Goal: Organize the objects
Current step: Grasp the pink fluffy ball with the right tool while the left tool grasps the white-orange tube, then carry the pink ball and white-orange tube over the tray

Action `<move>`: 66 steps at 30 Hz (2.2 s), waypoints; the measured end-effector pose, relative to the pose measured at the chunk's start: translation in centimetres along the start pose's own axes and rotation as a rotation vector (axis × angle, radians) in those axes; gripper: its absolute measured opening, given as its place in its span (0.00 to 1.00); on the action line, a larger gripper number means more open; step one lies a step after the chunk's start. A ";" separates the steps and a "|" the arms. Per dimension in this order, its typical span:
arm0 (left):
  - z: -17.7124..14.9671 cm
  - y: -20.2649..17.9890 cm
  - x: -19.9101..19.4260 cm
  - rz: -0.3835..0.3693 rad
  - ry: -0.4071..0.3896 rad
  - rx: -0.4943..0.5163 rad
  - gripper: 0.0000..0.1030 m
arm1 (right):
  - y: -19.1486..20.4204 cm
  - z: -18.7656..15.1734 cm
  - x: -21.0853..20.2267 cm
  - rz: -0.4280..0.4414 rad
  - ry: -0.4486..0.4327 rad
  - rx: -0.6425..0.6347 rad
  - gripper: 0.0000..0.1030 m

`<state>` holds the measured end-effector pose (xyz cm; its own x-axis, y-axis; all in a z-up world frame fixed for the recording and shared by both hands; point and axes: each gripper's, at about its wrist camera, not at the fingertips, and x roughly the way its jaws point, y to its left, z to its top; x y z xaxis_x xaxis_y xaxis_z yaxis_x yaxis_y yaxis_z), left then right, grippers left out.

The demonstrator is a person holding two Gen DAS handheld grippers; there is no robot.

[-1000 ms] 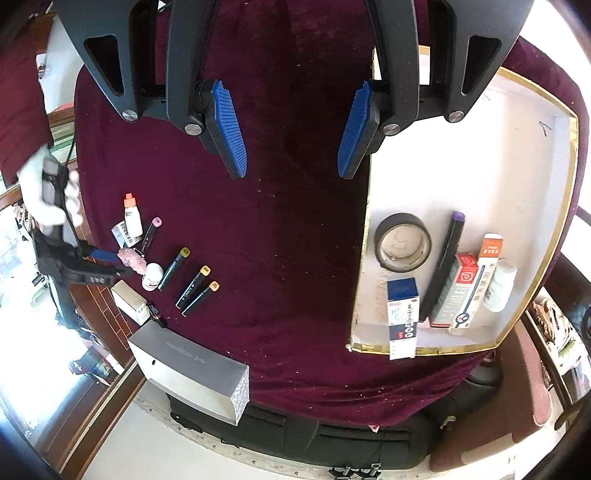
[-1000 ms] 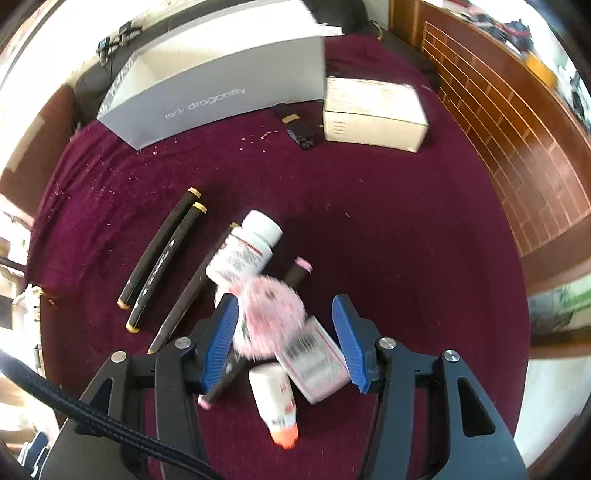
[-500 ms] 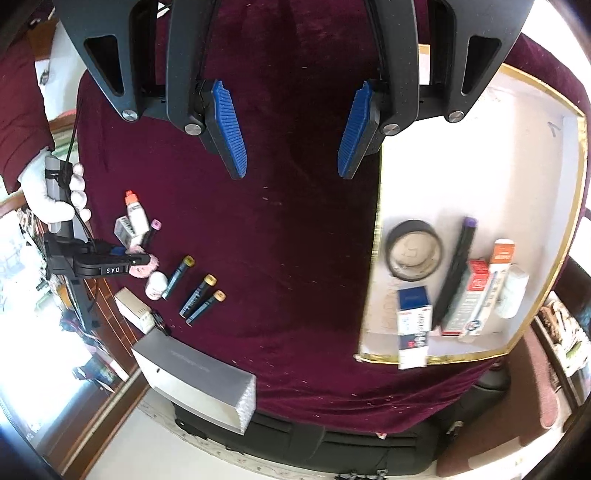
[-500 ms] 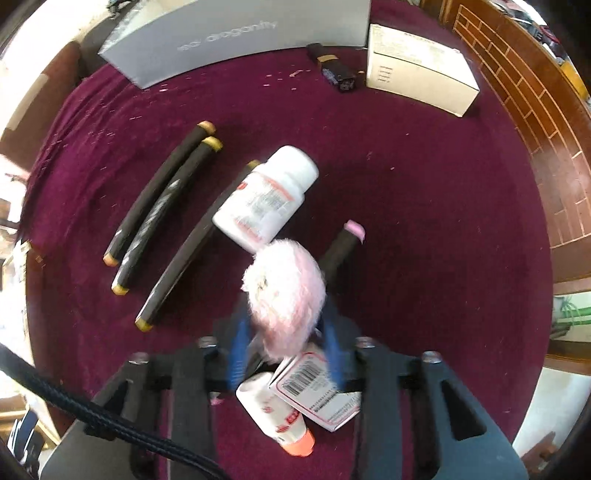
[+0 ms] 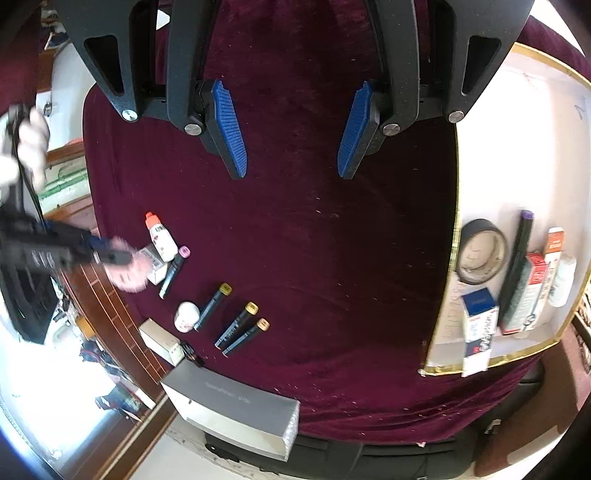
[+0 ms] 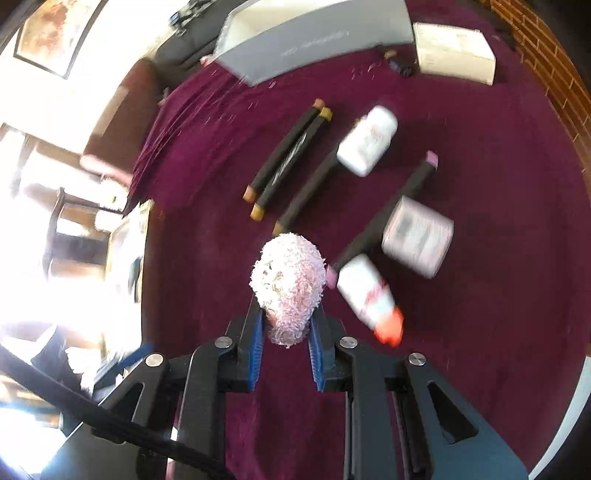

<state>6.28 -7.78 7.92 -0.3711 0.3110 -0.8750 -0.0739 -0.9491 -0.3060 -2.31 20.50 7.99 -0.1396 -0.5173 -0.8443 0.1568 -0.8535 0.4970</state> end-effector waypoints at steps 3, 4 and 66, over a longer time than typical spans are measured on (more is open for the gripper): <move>0.3 -1.1 1.1 -0.037 0.031 0.016 0.44 | -1.2 -3.1 0.7 -0.063 0.033 0.012 0.18; 0.6 -1.7 1.6 -0.063 0.045 0.017 0.44 | -2.0 -4.0 0.9 -0.089 0.036 0.031 0.18; 0.6 -13.4 10.9 0.030 0.004 0.370 0.21 | -8.2 -7.7 0.2 -0.309 -0.099 0.155 0.58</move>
<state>2.70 8.31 2.69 -0.3746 0.2819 -0.8833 -0.3929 -0.9112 -0.1242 3.88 27.88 2.19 -0.2529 -0.2307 -0.9396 -0.0571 -0.9659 0.2525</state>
